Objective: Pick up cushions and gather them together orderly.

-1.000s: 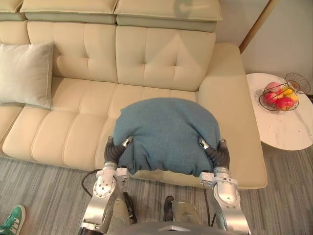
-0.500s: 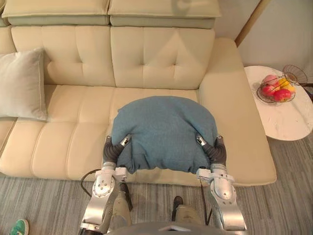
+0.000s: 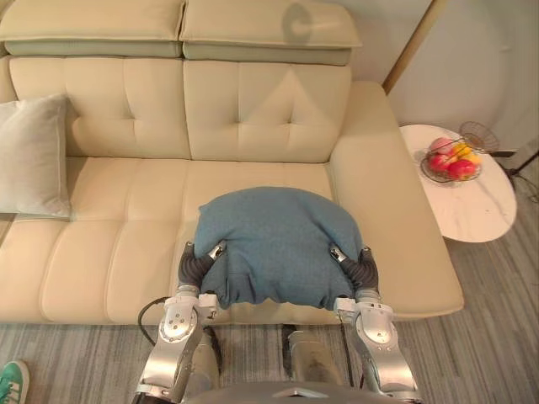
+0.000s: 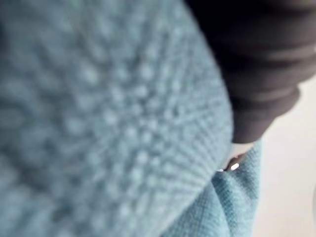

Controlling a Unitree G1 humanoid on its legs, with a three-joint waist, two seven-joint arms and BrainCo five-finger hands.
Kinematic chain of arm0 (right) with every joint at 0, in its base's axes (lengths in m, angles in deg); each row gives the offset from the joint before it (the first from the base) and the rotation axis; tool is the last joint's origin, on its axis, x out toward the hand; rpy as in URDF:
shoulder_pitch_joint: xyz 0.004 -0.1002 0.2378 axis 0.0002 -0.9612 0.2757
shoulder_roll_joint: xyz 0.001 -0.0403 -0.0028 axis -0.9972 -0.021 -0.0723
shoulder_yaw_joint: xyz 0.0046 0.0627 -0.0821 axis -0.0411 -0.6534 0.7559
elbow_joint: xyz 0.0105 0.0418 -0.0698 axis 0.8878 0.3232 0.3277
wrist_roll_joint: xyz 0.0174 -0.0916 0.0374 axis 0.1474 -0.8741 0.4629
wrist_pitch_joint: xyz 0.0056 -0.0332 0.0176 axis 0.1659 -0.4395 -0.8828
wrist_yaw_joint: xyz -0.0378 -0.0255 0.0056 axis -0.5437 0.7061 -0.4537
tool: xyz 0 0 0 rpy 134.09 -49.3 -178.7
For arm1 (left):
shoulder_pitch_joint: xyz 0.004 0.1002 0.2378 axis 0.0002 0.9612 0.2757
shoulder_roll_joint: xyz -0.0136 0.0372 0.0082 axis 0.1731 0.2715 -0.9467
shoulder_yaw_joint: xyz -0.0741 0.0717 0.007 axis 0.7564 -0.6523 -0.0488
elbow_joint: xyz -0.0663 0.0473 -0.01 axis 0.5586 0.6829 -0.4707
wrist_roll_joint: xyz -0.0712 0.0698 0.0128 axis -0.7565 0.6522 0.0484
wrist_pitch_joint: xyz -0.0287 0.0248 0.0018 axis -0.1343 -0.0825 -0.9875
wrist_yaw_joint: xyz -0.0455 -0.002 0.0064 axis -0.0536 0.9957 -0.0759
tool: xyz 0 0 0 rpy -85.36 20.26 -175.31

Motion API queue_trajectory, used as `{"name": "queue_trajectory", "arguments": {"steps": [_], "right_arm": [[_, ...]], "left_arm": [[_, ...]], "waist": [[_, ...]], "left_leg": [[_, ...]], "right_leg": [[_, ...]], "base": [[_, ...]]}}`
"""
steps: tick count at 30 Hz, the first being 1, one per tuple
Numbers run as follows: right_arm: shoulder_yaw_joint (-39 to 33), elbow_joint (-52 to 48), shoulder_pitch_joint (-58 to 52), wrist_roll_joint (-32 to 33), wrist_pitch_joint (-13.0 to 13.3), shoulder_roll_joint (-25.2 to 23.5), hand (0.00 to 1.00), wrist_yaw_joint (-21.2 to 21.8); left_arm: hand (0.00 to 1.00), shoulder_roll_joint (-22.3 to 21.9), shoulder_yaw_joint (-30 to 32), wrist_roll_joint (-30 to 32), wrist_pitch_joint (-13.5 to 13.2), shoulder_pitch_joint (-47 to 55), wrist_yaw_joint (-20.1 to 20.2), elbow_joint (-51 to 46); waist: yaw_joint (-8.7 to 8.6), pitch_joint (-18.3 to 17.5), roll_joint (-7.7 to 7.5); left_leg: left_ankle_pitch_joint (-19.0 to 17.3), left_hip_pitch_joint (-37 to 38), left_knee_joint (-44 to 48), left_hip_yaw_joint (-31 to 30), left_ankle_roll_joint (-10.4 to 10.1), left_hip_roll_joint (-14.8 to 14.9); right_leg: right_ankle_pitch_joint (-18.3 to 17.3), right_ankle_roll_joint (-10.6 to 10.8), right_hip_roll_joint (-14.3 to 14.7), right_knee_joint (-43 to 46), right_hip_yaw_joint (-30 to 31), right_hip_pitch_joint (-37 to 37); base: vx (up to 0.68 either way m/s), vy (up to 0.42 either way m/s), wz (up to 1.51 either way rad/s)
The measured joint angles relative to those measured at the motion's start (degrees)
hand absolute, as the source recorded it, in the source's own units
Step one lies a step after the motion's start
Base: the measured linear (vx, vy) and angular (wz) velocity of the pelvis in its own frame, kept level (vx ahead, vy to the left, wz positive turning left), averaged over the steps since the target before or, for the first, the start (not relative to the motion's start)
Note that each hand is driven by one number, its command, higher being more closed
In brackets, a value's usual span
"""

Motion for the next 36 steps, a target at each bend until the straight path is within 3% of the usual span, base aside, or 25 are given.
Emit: {"name": "queue_trajectory", "arguments": {"steps": [2, 11, 17, 21, 27, 32, 35, 36], "right_arm": [[-0.2, 0.0, 0.0, 0.0, 0.0, -0.1, 1.0, 0.2], [-1.5, -2.9, 2.1, 0.0, 0.1, -0.3, 1.0, 0.2], [-1.1, -2.9, 10.4, -1.0, 0.1, -0.5, 1.0, -3.7], [-0.9, -2.5, 21.0, -2.7, 0.1, -2.1, 1.0, -10.3], [-0.6, -0.3, 46.1, -10.6, 0.0, -3.0, 1.0, -24.4], [-4.3, 3.2, 62.9, -14.3, -0.3, -2.6, 1.0, -30.3], [-6.8, 5.3, 69.2, -14.3, -0.4, -1.8, 1.0, -32.0], [-7.7, 6.7, 71.1, -14.1, -0.4, -1.2, 0.0, -32.4]], "left_arm": [[1.0, -0.2, 0.0, 0.6, 0.0, 0.0, 0.0, -0.2], [1.0, -0.4, 0.2, 2.2, -0.1, -2.9, 0.0, -1.3], [1.0, 0.5, 0.6, 5.9, -0.1, -12.1, -4.8, -1.3], [1.0, 1.8, 1.3, 7.5, -0.1, -24.3, -10.9, 0.2], [1.0, 4.6, 5.3, 7.5, -0.8, -48.7, -21.4, 6.2], [1.0, 8.8, 6.9, 8.8, -2.0, -68.3, -24.8, 13.8], [1.0, 11.5, 7.1, 9.0, -2.1, -76.1, -24.8, 16.9], [0.0, 11.7, 7.1, 9.1, -2.1, -78.3, -24.8, 18.4]], "waist": [[0.25, -0.5, 0.94], [0.77, -0.7, 1.0], [1.06, -0.7, 1.02], [1.42, -0.6, 1.08], [1.7, 0.9, 2.16], [1.89, 3.3, 2.91], [2.17, 5.5, 3.15], [2.3, 5.9, 3.24]], "left_leg": [[0.1, -0.7, 1.0, -1.1, -0.4, 0.8], [1.9, -0.3, -4.3, -1.2, -0.9, 0.5], [3.7, -4.4, -5.5, 0.3, -0.2, -0.1], [5.0, -8.5, -5.0, 0.8, 0.3, -0.3], [8.3, -14.9, -5.2, 0.1, 0.4, -1.3], [13.5, -18.7, -10.4, -1.1, 0.3, -2.6], [16.6, -20.2, -14.5, -1.2, 0.0, -2.8], [18.0, -21.0, -16.3, -1.3, -0.1, -2.9]], "right_leg": [[0.0, -0.1, 0.8, -0.1, -1.3, 0.4], [2.9, -0.9, 1.0, -7.2, -2.1, 2.1], [5.9, -0.7, 0.7, -9.4, -0.7, -2.3], [6.9, -0.3, 0.3, -8.0, 0.0, -7.0], [7.5, 0.1, -0.3, -4.6, 0.1, -14.7], [8.6, -0.1, -1.1, -3.5, -0.9, -20.5], [9.6, -0.4, -1.1, -4.1, -1.1, -23.3], [9.8, -0.5, -1.1, -4.1, -1.3, -24.9]], "base": [[0.14, -0.081, 0.17], [0.05, 0.002, 0.03], [-0.04, 0.039, -0.1], [-0.1, 0.021, -0.04], [-0.15, -0.014, 0.09], [-0.11, -0.058, 0.2], [-0.06, -0.05, 0.09], [-0.03, -0.049, 0.11]]}}
